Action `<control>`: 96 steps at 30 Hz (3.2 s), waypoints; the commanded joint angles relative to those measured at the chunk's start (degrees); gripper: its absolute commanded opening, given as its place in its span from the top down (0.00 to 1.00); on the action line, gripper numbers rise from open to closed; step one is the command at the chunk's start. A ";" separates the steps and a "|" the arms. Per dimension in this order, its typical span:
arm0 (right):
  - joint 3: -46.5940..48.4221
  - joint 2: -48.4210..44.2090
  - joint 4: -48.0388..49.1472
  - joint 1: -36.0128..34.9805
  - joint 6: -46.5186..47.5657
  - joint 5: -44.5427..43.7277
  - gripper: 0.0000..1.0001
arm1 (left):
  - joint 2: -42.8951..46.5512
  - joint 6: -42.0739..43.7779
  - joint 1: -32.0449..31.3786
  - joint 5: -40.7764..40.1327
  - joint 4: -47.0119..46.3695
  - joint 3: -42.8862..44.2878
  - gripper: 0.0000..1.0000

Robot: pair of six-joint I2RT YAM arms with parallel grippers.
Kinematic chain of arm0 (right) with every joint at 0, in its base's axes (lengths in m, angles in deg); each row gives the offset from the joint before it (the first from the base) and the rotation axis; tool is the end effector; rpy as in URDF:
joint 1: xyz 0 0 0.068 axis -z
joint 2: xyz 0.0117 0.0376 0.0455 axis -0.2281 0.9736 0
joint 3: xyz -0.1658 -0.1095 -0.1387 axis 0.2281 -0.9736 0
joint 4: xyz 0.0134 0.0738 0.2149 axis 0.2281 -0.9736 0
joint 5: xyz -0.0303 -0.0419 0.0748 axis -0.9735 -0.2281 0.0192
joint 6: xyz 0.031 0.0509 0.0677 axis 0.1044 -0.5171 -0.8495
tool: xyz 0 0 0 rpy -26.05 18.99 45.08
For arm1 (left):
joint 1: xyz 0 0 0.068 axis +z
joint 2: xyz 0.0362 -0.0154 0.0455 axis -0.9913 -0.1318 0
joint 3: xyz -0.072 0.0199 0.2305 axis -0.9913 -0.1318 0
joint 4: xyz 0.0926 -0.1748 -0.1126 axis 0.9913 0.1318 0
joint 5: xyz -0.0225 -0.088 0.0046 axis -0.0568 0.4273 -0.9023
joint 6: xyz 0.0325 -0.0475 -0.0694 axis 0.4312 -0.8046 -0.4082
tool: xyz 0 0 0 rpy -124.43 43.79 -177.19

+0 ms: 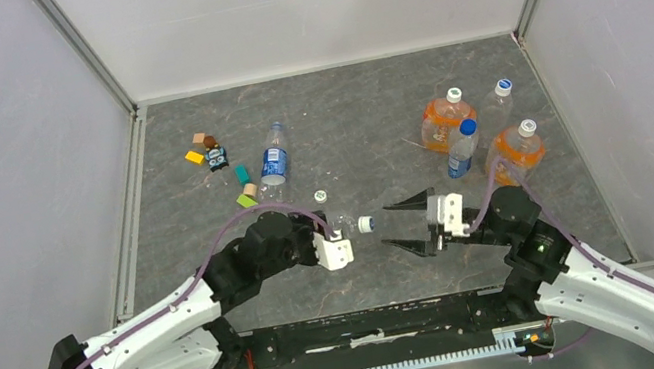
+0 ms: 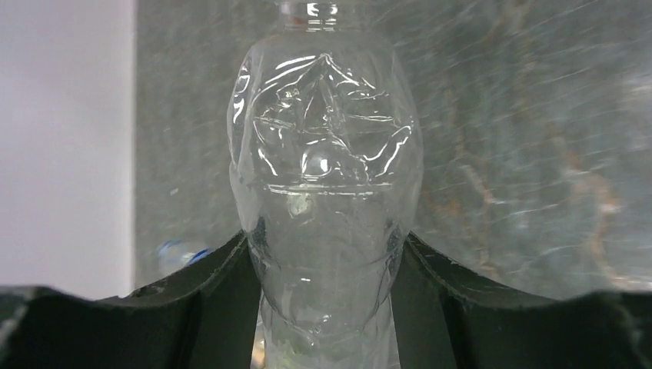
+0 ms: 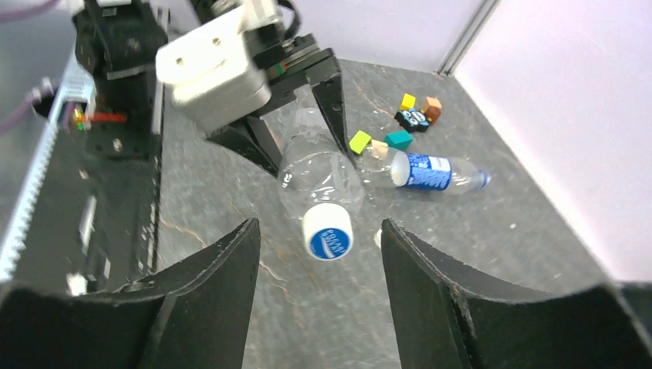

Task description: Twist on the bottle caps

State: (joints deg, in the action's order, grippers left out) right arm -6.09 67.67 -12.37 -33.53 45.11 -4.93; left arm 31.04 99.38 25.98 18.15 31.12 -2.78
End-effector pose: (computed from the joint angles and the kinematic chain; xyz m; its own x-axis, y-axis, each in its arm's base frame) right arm 0.0977 0.1570 0.2717 0.1844 -0.0099 -0.9828 -0.9417 0.2845 -0.1796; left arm 0.1272 -0.1902 0.2110 0.4648 0.6839 -0.5624 0.7342 0.0572 0.6765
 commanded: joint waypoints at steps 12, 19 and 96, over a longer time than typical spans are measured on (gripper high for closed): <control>10.54 6.52 -18.27 -0.04 30.33 18.49 0.40 | -3.23 -9.66 4.77 25.65 5.69 5.77 0.98; 11.33 9.28 -20.93 -0.04 32.12 18.11 0.44 | -3.01 -10.08 5.12 27.38 5.77 6.07 0.98; 17.97 14.61 0.92 0.40 -30.29 -21.79 0.02 | -4.88 -39.43 -0.29 0.18 -33.11 -4.72 0.98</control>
State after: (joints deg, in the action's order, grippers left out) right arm 8.68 79.13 -14.71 -33.18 17.48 -26.90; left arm 26.14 63.73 25.46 15.72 3.65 -7.04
